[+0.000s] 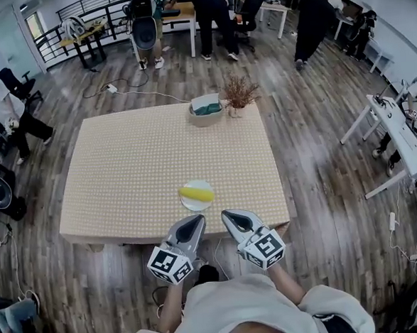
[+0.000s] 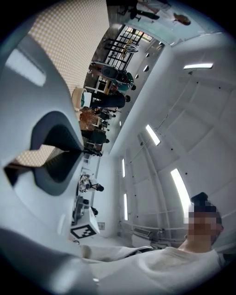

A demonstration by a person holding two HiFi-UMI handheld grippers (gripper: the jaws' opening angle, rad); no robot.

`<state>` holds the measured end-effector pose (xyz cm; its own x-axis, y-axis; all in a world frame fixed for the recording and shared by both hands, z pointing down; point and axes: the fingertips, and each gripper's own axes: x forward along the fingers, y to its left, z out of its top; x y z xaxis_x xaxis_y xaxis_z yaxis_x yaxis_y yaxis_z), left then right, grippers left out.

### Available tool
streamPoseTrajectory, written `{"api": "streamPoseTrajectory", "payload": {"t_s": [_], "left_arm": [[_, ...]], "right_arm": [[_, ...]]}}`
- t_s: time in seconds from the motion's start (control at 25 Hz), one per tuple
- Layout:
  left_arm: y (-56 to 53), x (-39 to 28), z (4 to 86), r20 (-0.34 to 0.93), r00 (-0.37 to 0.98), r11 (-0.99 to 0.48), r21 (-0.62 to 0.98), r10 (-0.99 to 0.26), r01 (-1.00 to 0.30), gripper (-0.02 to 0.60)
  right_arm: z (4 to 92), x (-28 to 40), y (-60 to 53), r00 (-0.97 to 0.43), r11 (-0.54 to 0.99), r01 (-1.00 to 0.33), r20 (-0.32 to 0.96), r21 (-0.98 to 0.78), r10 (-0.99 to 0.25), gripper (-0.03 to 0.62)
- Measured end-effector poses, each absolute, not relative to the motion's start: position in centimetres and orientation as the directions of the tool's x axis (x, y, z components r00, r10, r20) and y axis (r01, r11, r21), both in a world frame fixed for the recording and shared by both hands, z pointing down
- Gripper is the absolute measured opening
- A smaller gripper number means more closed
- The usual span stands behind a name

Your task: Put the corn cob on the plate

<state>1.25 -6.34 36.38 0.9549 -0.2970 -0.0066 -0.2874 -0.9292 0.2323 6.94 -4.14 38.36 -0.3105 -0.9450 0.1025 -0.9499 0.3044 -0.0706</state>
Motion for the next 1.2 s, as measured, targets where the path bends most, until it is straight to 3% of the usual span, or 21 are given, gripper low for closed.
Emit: {"api": "streamPoseTrajectory", "payload": {"t_s": [0.6,1.2], "left_arm": [[10.2,1.2,38.4,0.051,0.912,-0.88,0.246,-0.407,-0.406,0.008],[15.6,1.4,37.9,0.044,0.899,-0.873,0.226,-0.435,-0.433,0.008]], "right_arm": [[41.2,7.9,11.7,-0.381,0.368,-0.923,0.125,-0.115,-0.916,-0.003],[40.9,7.8,16.6,-0.394,0.382,-0.917,0.109,-0.112,-0.913,-0.004]]}}
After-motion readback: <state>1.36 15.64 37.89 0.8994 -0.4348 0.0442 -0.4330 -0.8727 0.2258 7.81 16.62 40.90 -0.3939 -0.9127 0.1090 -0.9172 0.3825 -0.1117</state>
